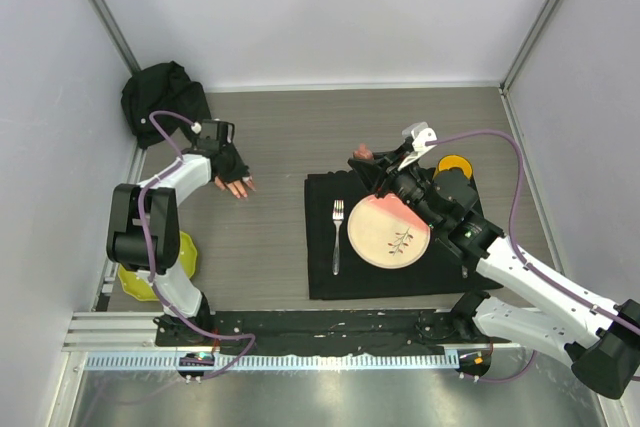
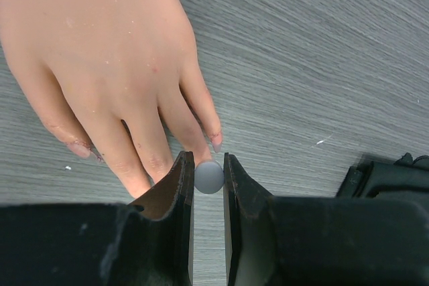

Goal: Paint the nails

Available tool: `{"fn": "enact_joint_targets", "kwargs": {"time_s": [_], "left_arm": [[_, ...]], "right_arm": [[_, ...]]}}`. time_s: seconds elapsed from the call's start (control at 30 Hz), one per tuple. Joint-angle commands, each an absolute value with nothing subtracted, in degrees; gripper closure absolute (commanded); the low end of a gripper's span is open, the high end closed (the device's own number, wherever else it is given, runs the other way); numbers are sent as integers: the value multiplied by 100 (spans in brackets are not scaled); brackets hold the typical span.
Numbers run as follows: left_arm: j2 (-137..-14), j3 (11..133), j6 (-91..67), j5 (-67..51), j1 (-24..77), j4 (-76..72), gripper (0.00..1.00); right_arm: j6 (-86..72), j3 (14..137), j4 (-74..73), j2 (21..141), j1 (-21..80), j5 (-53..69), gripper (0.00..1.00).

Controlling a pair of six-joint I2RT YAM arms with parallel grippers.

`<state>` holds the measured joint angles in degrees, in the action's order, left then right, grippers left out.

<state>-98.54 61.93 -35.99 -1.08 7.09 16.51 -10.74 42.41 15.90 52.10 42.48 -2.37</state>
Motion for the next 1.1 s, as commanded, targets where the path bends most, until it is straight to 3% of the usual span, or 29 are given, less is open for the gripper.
{"fn": "enact_joint_targets", "kwargs": {"time_s": [0.0,1.07], "left_arm": [[-9888,6407,-3621,-35,615,1503,100],[-9809,6293,-3700,-246,782,1520,100]], "right_arm": [[-1116,4245,1969,5098,4210,-185,99],[-1178,4271,1969,5098,4192,-97,99]]}}
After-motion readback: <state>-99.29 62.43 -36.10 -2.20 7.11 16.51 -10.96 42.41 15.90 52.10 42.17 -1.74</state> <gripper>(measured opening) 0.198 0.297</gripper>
